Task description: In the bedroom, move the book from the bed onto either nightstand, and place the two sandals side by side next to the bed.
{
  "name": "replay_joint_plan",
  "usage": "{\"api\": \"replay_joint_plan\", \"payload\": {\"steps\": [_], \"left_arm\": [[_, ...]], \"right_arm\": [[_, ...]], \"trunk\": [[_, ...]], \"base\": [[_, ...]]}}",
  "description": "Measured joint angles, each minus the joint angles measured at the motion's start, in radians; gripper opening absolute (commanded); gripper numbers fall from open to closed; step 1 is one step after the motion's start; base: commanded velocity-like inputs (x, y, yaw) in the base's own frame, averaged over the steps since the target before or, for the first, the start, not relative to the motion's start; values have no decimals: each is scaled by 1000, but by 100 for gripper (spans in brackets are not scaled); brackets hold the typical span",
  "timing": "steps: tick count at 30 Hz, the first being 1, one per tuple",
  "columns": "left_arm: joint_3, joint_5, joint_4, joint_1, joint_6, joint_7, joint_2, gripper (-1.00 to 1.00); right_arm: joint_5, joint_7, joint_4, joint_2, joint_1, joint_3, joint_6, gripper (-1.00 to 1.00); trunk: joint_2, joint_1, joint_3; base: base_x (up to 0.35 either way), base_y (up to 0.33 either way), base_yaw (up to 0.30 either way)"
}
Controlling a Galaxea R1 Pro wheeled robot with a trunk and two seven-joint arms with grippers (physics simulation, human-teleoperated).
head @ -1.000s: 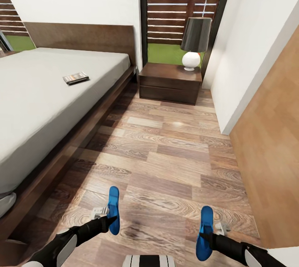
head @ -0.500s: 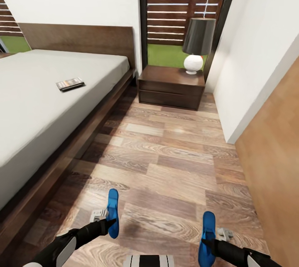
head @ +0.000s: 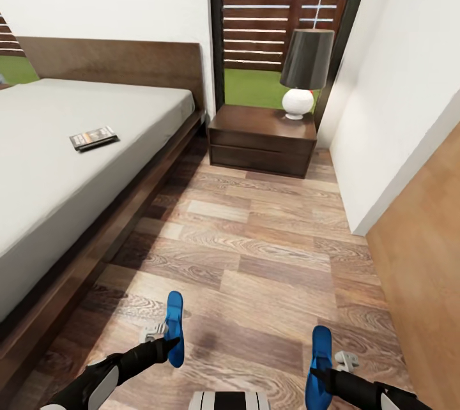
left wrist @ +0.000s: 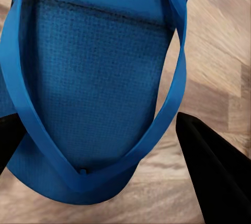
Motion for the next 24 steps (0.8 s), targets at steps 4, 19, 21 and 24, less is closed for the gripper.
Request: {"api": "replay_joint_plan", "payload": {"steps": [4,19,21,24], "left_arm": [[0,1,1,0,0,0,0,-100],[-1,0,2,0,1,0,-3,-100],[-1,0,2,0,1,0,-3,-100],[-1,0,2,0,1,0,-3,-100]], "right_arm": [[0,0,0,0,0,0,0,-100],[0,0,0,3,0,1,0,-100],[0,0,0,2,0,0,0,-100],[0,0,0,3,0,1,0,-100]], "trunk": [[0,0,0],[0,0,0],[0,0,0],[0,0,0]], "base": [[32,-7,0],[191,-3,0],[323,-63,0],[324,-85,0]]}}
